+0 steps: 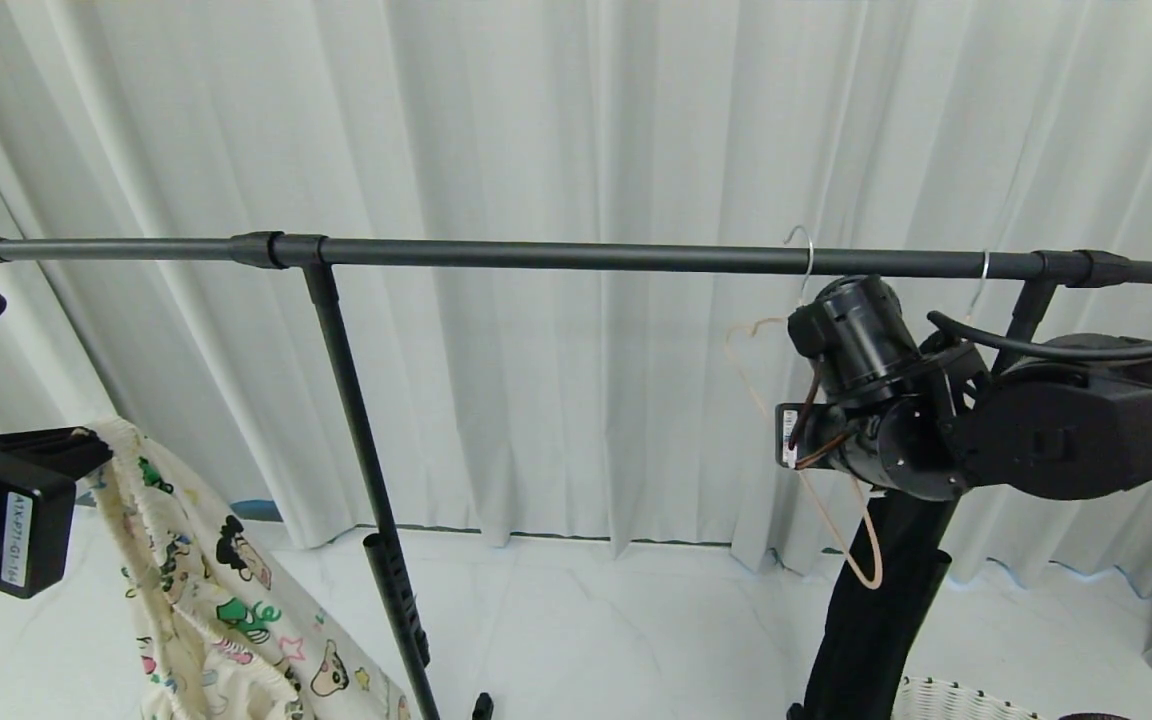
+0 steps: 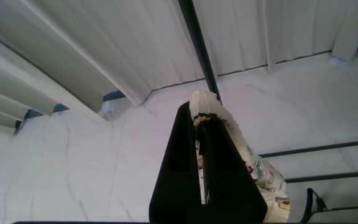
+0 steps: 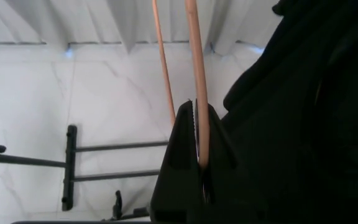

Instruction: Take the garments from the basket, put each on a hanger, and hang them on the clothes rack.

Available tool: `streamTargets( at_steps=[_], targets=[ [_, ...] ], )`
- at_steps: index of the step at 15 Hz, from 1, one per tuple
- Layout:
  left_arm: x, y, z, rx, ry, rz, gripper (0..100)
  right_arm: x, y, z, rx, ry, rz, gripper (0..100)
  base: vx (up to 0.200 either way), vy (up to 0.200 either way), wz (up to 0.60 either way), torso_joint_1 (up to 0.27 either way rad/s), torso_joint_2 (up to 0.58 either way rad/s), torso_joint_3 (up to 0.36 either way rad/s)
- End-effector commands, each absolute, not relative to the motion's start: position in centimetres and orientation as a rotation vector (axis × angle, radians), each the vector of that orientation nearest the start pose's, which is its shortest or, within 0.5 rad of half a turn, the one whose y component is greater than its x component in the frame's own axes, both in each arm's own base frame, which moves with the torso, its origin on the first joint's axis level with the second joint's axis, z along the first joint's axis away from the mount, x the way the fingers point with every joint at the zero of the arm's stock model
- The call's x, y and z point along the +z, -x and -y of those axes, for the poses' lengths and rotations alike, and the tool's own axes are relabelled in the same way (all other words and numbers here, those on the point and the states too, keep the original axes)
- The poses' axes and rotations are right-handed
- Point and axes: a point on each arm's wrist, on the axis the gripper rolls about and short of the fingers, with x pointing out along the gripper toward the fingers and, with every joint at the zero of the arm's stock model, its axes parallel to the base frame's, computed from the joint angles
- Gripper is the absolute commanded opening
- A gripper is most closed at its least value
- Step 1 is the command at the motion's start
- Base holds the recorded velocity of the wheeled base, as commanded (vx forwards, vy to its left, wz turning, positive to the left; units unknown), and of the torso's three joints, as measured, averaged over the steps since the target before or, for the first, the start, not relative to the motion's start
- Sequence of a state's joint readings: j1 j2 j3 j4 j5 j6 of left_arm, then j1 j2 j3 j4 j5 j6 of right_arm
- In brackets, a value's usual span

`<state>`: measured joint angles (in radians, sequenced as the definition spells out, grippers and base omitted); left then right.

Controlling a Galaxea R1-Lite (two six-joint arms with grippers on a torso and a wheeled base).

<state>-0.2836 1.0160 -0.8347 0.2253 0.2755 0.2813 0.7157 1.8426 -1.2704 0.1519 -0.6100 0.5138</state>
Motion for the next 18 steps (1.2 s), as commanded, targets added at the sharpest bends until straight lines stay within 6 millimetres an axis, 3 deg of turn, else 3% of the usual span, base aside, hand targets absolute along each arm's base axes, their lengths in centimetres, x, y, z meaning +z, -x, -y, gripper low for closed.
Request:
streamTargets(
  at_steps=[1, 9, 14, 18],
  targets=[
    [25.8, -11.7, 2.8, -0.064, -0.39, -0.388, 0, 20.3, -25.8, -20.7, -0.032, -0.07, -0.536, 0, 0.0, 0.0, 0.0, 0.0, 0.0, 0.0],
    [26.3, -11.2, 2.7, -0.066, -0.379, -0.343, 0, 19.3, -22.8, -18.1, 0.071, 0.006, -0.302, 0, 0.0, 0.0, 0.0, 0.0, 0.0, 0.0],
    [26.3, -11.1, 2.6, -0.062, -0.379, -0.337, 0, 20.3, -20.7, -16.3, 0.087, 0.021, -0.259, 0, 0.0, 0.0, 0.0, 0.0, 0.0, 0.0],
    [26.4, -11.1, 2.7, -0.067, -0.381, -0.335, 0, 20.7, -18.2, -14.2, 0.12, 0.036, -0.241, 0, -0.2, 0.0, 0.0, 0.008, 0.0, -0.001]
  ],
)
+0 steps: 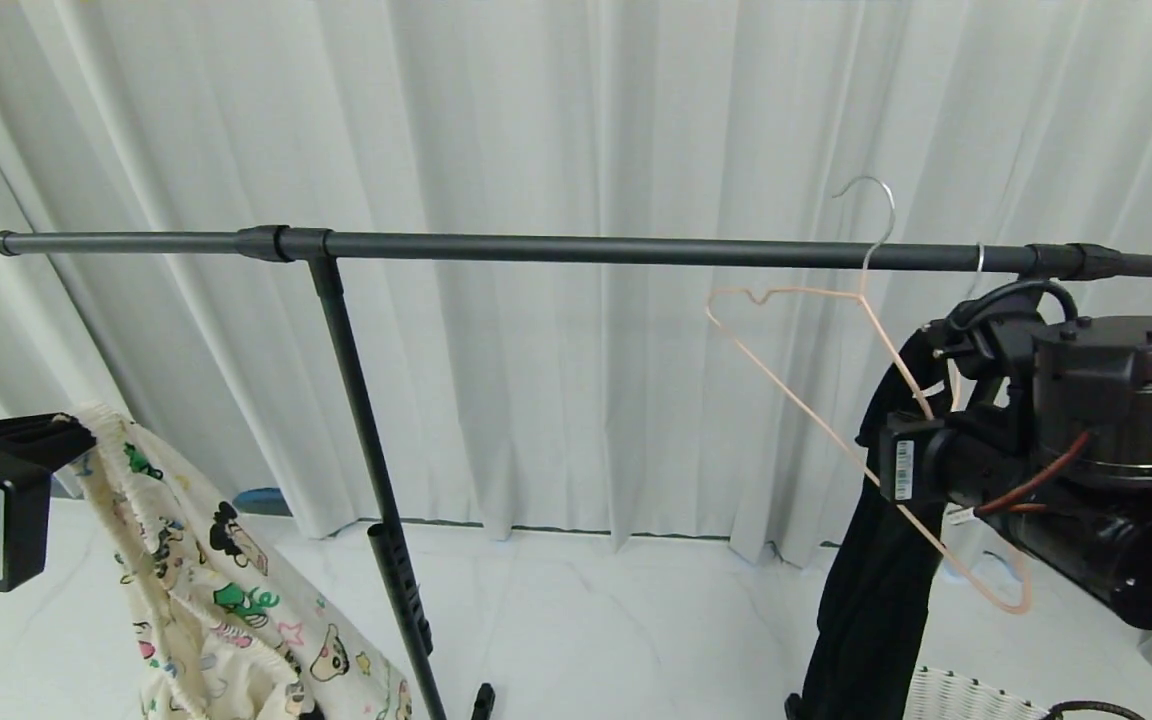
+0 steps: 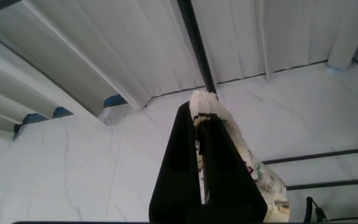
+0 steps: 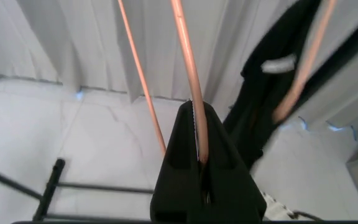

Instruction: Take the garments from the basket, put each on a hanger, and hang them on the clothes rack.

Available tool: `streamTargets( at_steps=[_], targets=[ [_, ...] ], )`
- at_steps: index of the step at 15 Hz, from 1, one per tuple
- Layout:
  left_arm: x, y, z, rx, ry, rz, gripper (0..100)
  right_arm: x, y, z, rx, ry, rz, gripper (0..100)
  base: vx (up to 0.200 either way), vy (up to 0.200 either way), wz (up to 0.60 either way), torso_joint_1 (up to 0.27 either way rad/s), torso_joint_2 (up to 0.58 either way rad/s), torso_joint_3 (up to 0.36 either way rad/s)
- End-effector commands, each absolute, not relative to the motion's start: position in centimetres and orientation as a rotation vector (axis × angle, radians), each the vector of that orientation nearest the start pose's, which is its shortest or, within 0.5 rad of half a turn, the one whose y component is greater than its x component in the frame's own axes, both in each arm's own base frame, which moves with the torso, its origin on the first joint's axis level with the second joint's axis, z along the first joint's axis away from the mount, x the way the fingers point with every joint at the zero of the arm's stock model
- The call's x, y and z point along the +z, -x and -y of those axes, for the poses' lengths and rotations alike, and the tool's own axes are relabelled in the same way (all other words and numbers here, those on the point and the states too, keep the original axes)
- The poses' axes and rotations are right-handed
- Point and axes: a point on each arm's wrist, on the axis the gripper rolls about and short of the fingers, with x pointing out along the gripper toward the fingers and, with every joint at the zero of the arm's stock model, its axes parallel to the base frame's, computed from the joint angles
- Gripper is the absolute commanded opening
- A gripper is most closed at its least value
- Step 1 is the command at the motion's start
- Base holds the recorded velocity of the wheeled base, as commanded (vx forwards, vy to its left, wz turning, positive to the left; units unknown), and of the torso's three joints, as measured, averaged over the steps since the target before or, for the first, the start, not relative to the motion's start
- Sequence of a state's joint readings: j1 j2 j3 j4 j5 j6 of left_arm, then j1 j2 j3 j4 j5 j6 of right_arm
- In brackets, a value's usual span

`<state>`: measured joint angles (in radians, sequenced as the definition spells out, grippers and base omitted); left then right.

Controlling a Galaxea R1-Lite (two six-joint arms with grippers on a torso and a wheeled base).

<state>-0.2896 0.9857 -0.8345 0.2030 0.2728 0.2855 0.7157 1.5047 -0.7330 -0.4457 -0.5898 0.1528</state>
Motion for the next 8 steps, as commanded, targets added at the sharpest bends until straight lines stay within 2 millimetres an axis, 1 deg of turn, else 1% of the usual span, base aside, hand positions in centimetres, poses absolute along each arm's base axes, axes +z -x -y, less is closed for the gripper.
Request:
streamTargets(
  at_steps=[1, 2, 4, 6, 8],
  targets=[
    [26.4, -11.1, 2.7, -0.068, -0.381, -0.334, 0, 20.7, -18.2, -14.2, 0.122, 0.035, -0.242, 0, -0.2, 0.0, 0.0, 0.002, 0.0, -0.002],
    [26.4, -11.1, 2.8, -0.079, -0.383, -0.332, 0, 20.5, -17.1, -13.3, 0.152, 0.04, -0.242, 0, -0.2, 0.0, 0.0, -0.012, 0.0, 0.002],
    [26.3, -11.1, 3.0, -0.091, -0.385, -0.332, 0, 20.4, -16.2, -12.6, 0.162, 0.052, -0.236, 0, -0.2, 0.0, 0.0, -0.005, 0.0, 0.005],
    [26.3, -11.1, 3.1, -0.105, -0.388, -0.33, 0, 20.3, -15.4, -12.3, 0.178, 0.057, -0.234, 0, -0.2, 0.0, 0.0, 0.0, 0.0, 0.002],
    [26.1, -11.1, 3.3, -0.119, -0.394, -0.338, 0, 19.6, -14.2, -12.1, 0.215, 0.076, -0.254, 0, -0.2, 0.0, 0.0, 0.0, 0.0, 0.002]
  ],
)
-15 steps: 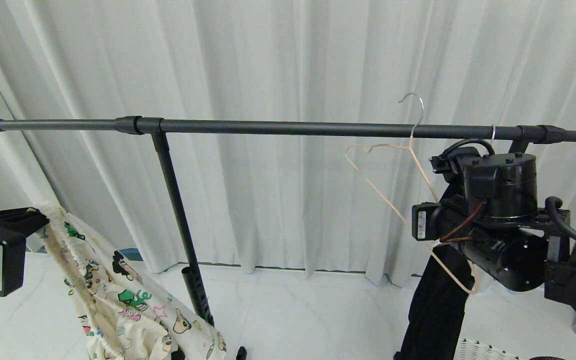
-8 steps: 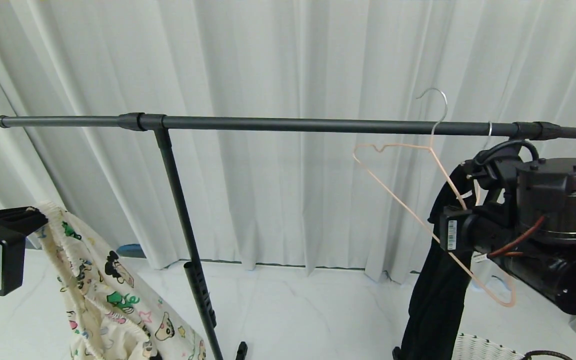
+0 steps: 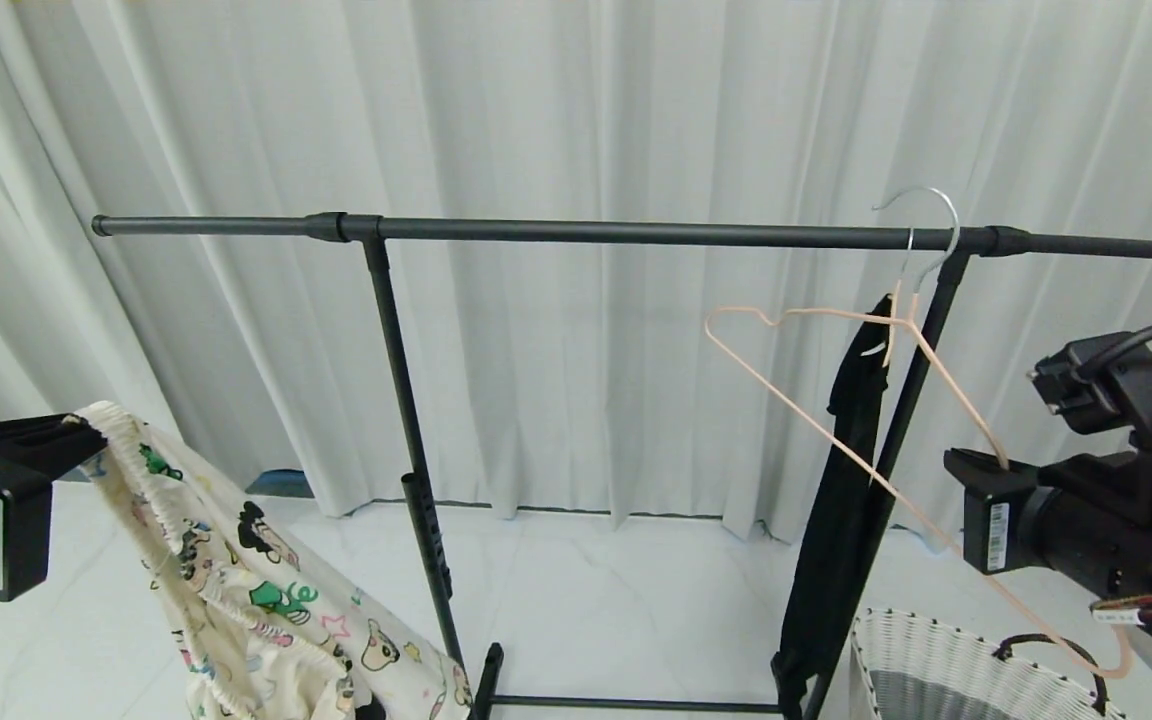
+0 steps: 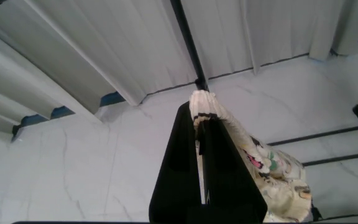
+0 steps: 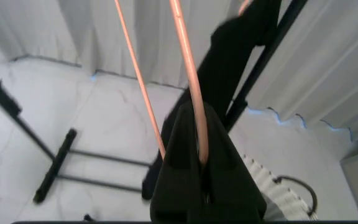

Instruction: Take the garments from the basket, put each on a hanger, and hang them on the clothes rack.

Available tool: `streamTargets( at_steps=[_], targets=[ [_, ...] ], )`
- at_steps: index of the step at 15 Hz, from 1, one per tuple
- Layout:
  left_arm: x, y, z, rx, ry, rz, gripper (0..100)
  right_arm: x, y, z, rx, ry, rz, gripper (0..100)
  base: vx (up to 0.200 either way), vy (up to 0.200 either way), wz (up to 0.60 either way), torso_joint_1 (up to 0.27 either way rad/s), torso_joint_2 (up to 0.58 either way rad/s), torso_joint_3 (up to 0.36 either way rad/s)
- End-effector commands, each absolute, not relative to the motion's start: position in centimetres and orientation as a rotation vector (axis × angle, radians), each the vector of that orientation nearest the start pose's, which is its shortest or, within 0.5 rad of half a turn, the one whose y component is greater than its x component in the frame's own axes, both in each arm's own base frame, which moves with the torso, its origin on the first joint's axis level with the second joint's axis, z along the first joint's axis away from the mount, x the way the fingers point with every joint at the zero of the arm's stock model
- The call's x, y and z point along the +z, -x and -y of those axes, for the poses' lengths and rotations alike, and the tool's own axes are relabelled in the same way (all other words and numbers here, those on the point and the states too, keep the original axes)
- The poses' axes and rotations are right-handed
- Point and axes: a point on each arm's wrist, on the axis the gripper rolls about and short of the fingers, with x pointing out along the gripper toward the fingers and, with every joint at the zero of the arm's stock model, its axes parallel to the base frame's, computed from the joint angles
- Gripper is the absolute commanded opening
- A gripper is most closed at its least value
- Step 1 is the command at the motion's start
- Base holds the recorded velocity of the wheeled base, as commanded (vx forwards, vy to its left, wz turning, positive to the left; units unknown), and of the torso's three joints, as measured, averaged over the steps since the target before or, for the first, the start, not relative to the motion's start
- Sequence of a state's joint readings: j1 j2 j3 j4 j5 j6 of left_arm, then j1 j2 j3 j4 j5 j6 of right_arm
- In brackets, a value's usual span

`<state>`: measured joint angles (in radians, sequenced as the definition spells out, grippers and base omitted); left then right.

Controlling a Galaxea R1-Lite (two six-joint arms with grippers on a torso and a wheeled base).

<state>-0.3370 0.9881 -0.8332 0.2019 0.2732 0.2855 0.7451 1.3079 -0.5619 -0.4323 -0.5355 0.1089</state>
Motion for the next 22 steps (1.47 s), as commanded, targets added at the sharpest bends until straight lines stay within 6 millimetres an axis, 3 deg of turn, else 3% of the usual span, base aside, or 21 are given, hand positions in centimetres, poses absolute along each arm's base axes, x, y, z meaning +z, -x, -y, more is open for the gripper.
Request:
streamTargets(
  at_steps=[1, 4, 8, 10, 14, 16, 18, 22],
  targets=[
    [25.9, -11.2, 3.5, -0.128, -0.398, -0.345, 0, 19.2, -13.7, -12.2, 0.238, 0.085, -0.262, 0, -0.2, 0.0, 0.0, -0.002, 0.01, 0.002],
    [25.7, -11.4, 3.9, -0.157, -0.406, -0.353, 0, 18.9, -12.5, -12.6, 0.31, 0.086, -0.268, 0, -0.2, 0.0, 0.0, 0.002, 0.0, 0.001],
    [25.2, -11.4, 5.2, -0.251, -0.422, -0.362, 0, 19.0, -10.9, -13.8, 0.468, 0.049, -0.278, 0, 0.0, 0.0, 0.0, 0.0, 0.0, 0.0],
    [24.8, -12.8, 6.2, -0.262, -0.413, -0.402, 0, 18.7, -9.9, -14.8, 0.551, 0.031, -0.298, 0, 0.0, 0.0, 0.0, 0.0, 0.0, 0.0],
    [25.5, -18.9, 9.1, -0.018, -0.177, -0.451, 0, 18.3, -7.6, -16.7, 0.703, -0.006, -0.346, 0, 0.0, 0.0, 0.0, 0.0, 0.0, 0.0],
    [25.8, -20.9, 10.3, 0.008, -0.084, -0.456, 0, 18.0, -6.8, -17.3, 0.753, 0.002, -0.363, 0, 0.0, 0.0, 0.0, 0.0, 0.0, 0.0],
    [25.8, -22.2, 11.0, 0.033, -0.042, -0.458, 0, 17.9, -6.4, -17.9, 0.796, 0.011, -0.375, 0, 0.0, 0.0, 0.0, 0.0, 0.0, 0.0],
    [25.7, -22.3, 11.7, 0.027, 0.003, -0.461, 0, 18.2, -6.8, -19.6, 0.814, -0.007, -0.382, 0, 0.0, 0.0, 0.0, 0.0, 0.0, 0.0]
  ],
)
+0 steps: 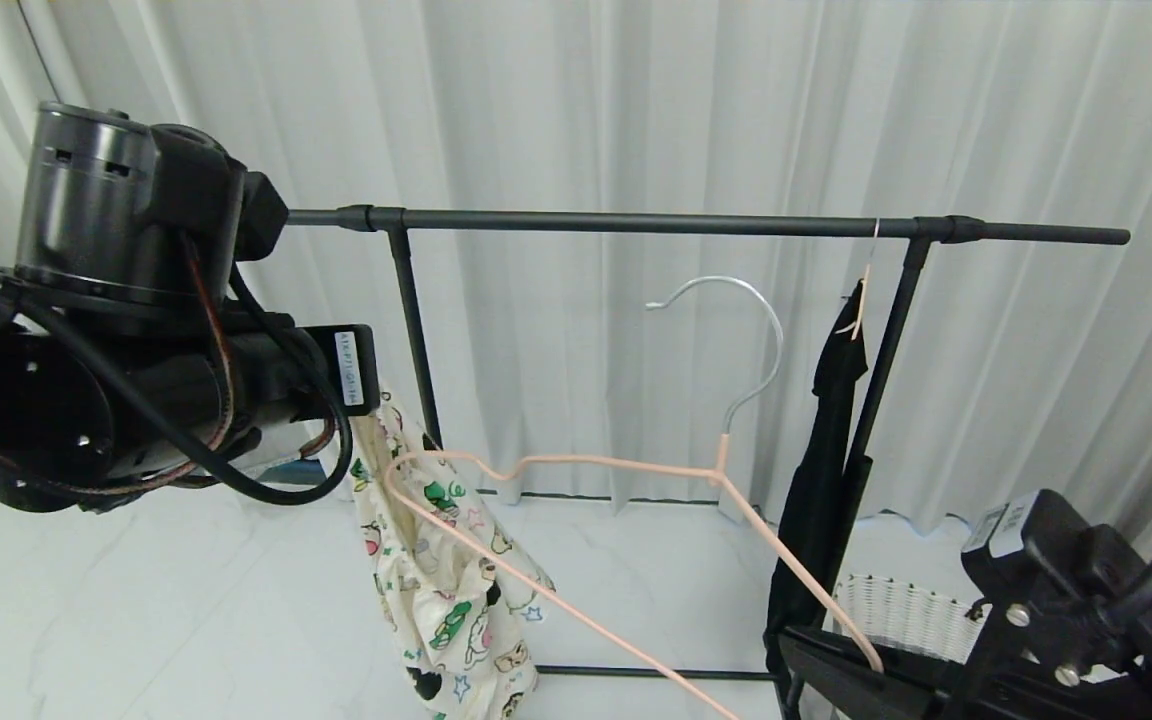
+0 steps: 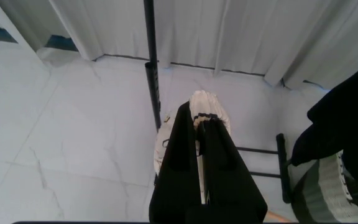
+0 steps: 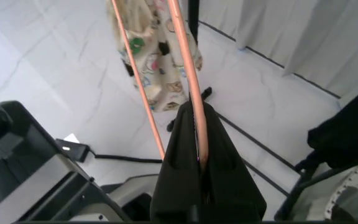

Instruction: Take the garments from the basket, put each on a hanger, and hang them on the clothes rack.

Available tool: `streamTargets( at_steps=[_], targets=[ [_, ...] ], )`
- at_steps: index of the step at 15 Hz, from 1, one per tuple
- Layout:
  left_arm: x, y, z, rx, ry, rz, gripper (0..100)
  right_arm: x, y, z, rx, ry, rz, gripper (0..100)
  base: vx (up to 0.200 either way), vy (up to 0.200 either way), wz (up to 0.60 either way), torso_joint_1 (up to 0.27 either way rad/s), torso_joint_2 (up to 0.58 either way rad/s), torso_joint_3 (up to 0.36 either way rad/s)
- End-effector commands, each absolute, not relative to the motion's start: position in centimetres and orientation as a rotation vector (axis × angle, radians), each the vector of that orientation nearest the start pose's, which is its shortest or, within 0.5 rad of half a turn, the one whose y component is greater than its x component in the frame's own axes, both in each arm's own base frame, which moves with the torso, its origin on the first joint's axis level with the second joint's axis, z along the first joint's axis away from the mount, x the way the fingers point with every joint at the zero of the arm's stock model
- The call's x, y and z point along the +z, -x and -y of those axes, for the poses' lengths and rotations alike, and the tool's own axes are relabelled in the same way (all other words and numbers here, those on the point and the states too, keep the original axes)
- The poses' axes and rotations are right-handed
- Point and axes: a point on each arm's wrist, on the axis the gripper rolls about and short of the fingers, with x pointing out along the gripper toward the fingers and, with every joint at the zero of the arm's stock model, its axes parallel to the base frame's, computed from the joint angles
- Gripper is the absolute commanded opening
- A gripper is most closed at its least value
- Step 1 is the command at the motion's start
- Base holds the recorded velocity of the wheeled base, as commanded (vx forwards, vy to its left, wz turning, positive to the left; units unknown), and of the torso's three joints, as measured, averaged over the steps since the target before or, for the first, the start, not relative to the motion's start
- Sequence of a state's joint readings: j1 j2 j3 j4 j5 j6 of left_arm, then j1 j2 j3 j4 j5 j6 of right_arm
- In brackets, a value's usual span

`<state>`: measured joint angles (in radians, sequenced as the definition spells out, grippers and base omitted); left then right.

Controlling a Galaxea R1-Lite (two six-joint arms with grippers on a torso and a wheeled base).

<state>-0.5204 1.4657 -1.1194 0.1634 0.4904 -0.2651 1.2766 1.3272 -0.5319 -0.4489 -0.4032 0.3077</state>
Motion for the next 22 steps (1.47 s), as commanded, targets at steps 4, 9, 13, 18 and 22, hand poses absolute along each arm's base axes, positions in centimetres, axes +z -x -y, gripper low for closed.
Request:
streamTargets(
  at_steps=[4, 9, 13, 18, 22],
  targets=[
    [25.7, -22.2, 11.8, 0.039, 0.022, -0.458, 0, 18.0, -7.6, -21.0, 0.795, -0.033, -0.373, 0, 0.0, 0.0, 0.0, 0.0, 0.0, 0.0],
    [25.6, -22.1, 11.9, 0.055, 0.024, -0.453, 0, 18.0, -8.6, -22.2, 0.773, -0.052, -0.358, 0, 0.0, 0.0, 0.0, 0.0, 0.0, 0.0],
    [25.6, -22.3, 11.5, 0.13, 0.027, -0.438, 0, 18.2, -8.8, -21.8, 0.756, -0.062, -0.347, 0, 0.0, 0.0, 0.0, 0.0, 0.0, 0.0],
    [25.6, -21.9, 12.2, 0.1, 0.021, -0.438, 0, 18.9, -9.1, -22.5, 0.759, -0.078, -0.332, 0, 0.0, 0.0, 0.0, 0.0, 0.0, 0.0],
    [25.7, -21.7, 13.1, 0.079, 0.07, -0.433, 0, 18.9, -9.7, -24.3, 0.751, -0.078, -0.332, 0, 0.0, 0.0, 0.0, 0.0, 0.0, 0.0]
  ],
)
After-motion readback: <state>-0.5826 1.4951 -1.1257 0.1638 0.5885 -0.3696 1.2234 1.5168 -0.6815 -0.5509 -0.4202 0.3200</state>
